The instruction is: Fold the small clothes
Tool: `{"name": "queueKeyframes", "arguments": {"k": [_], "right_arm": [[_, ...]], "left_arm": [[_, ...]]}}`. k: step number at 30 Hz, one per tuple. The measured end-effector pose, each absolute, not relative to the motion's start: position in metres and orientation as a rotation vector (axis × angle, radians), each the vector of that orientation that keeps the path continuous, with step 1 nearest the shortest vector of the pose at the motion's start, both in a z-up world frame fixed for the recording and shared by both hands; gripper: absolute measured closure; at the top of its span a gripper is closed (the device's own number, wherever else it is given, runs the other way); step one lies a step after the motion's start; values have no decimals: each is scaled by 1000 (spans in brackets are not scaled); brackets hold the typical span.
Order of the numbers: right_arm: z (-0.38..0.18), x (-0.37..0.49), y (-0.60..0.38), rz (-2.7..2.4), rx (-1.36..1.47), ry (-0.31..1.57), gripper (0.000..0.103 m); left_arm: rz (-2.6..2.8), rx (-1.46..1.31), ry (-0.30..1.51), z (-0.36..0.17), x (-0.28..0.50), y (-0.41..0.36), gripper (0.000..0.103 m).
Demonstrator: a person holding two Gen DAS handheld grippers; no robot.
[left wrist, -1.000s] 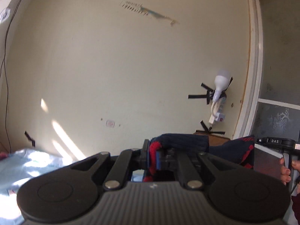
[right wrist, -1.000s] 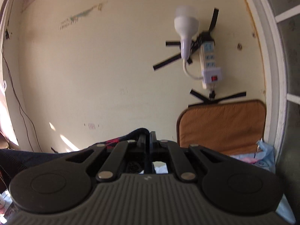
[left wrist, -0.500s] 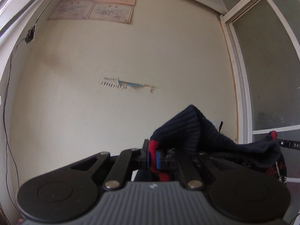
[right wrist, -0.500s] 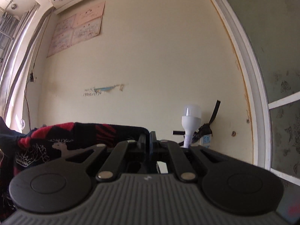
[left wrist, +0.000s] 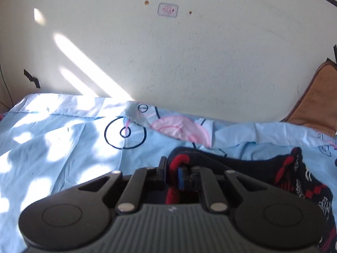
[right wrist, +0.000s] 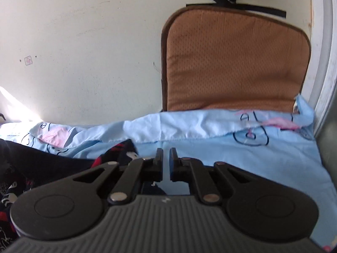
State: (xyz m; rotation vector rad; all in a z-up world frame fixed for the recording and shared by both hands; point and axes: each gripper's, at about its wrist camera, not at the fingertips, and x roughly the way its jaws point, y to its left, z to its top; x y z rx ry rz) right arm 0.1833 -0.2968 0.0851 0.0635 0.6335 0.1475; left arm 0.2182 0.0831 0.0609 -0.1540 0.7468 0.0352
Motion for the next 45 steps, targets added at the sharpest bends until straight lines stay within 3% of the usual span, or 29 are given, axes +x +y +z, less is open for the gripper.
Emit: {"name": "queueKeyframes", "arguments": {"k": [4,6,8,10,14,16,17,22,25,28,33,37,45], "right_arm": [[88,114,-332,229,119,663,80],[89,64,-343,286,127,659,62],[84,13,-342,336,103,649,54],[70,-15,-340,367,92,680,52],[40,-41,-318,314,-25,764,54],[32,-50,-312,277,-90,736,76],[34,-51,-313,261,-92,731,94],[78,-14,-350,-4,-159,485,95],[99,35,-394,-196,-116,387,92],[92,81,-438,-331,-13,477,88],[80,50,-455,-151,295,522,81],[80,68,-399,166,305,625,79],[49,197,-240,642,323,916,76]], "left_arm": [[20,-125,693,57,179,96,81],[5,-124,668,65,159,100,80],[-5,-118,646,78,143,100,80],[-28,-118,632,89,130,95,80],[-128,-110,632,99,130,71,80],[-179,-94,651,100,142,53,80],[-207,-85,670,99,150,44,80],[-301,-90,864,69,219,-3,80],[-279,-93,881,57,265,-28,80],[-133,-110,828,52,304,-40,80],[-141,-235,772,64,311,-25,80],[-164,-223,714,90,291,-1,80],[-117,-220,705,110,209,96,74]]}}
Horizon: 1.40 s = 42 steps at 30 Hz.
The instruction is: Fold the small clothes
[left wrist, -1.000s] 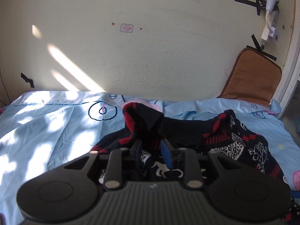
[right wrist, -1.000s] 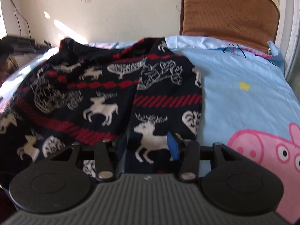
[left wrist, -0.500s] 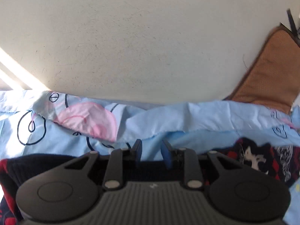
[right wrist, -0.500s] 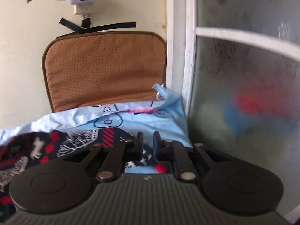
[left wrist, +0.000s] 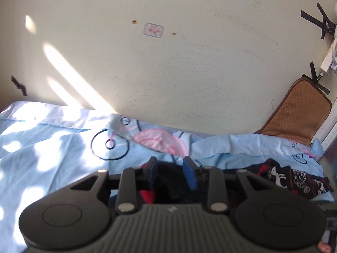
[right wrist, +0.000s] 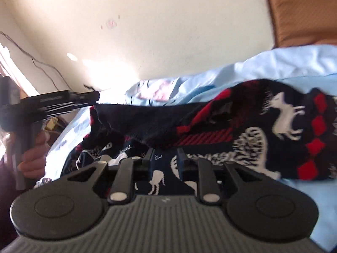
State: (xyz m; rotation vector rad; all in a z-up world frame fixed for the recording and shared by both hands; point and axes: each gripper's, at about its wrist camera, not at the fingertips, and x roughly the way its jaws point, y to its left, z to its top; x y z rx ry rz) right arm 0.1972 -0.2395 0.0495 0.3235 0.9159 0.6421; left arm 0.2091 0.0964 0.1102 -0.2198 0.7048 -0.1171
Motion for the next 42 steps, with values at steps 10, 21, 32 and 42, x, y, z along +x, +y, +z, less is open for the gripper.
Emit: {"name": "queueKeyframes", "arguments": {"k": [10,21,32,42], "right_arm": [[84,290,-188,276,229,575,74],[100,128,-105,868,3,739,61],[96,105,-55,890,-130,738,50],[29,206,22,953,286,1081,35]], "left_arm": [[76,-257,739,81,47,184,57],[52,-293,905,32,11,176,53],[96,-369,705,89,10,213,95],[204,-390,593,143,64,255,95]]}}
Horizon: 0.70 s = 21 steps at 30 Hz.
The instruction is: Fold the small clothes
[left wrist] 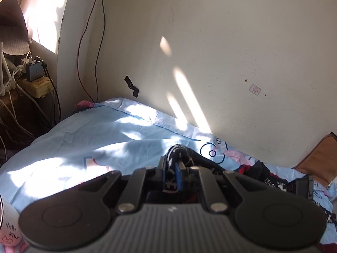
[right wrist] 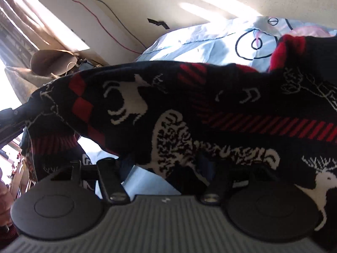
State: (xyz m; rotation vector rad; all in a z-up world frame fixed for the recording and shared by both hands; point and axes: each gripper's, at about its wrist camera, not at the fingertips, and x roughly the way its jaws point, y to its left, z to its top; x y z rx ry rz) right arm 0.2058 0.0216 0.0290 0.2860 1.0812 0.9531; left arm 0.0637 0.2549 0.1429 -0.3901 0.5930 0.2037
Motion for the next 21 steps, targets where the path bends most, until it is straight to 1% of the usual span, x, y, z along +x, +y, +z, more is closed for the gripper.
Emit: {"name": "queueKeyframes", "arguments": {"k": [5,6,7,8,9,10,13,15,20,21], "right_arm": [[69,166,-23,991,207,988,35],[77,152,-38,995,172,960,35],[82,136,-54,1001,142,933,35],[86,124,-66,1006,125,915,35],[88,107,-84,1005,110,894,35],[88,94,-99,997,110,878,35],[83,59,-156,902,157,848,35],[74,34,-194,816,201,837,35],[55,-34,-259,611,289,836,35],[52,-43,-267,563,286,846,35]], "left_arm": [[264,-404,564,145,85,271,94],[252,-406,586,142,89,271,93],[240,-398,612,138,90,267,90],[226,-381,639,133,89,262,79],[199,-346,673,125,84,252,65],[169,-319,693,119,77,243,62],[23,-249,765,103,43,210,61],[-76,-214,820,89,14,184,56],[-251,-179,952,51,-35,130,56],[-251,-180,969,45,-38,124,58]]}}
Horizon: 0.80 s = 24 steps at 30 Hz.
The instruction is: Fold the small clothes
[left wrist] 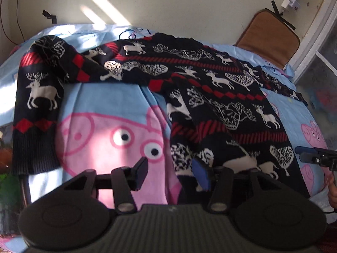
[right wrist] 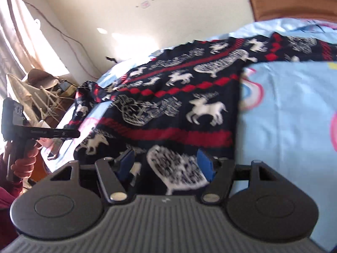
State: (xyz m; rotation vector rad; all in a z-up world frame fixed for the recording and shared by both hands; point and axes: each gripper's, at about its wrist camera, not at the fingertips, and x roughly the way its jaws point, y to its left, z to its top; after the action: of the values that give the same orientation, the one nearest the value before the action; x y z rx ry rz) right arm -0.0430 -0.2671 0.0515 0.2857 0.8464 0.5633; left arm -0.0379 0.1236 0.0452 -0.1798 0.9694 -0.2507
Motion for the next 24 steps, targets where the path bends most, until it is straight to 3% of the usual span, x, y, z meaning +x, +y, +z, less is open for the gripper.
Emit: {"name": "queueKeyframes", "arguments": {"k": [2,3,5,7,8,9,13,16,20,24], "right_arm": [[44,-55,-276,533,290,868,35],[39,-58,-280,536,295,879,34],[34,-65,-277,529,264,848,35],[33,-69,-266,513,195,829,57],[33,-68,-267,509,177,830,84],[32,-64,-271,516,189,848,96],[41,-63,-288,533,195,875,96],[48,-65,-288,539,120,900,95],[83,-43,-301,485,124,850,90],[130,-8,-265,587,73,737,87]], "left_arm": [[-244,-186,1007,32,-39,116,66],[-241,-197,1022,28,-40,114,82],[-251,-204,1011,33,-46,115,97],[-224,-224,989,47,-56,125,97],[-206,-238,987,55,-62,132,97],[-192,-248,981,62,-70,139,97],[-102,-238,976,88,-110,165,97],[22,-178,1022,75,-121,170,100],[49,-315,980,65,-121,194,86],[96,-381,880,71,-123,216,85]]}}
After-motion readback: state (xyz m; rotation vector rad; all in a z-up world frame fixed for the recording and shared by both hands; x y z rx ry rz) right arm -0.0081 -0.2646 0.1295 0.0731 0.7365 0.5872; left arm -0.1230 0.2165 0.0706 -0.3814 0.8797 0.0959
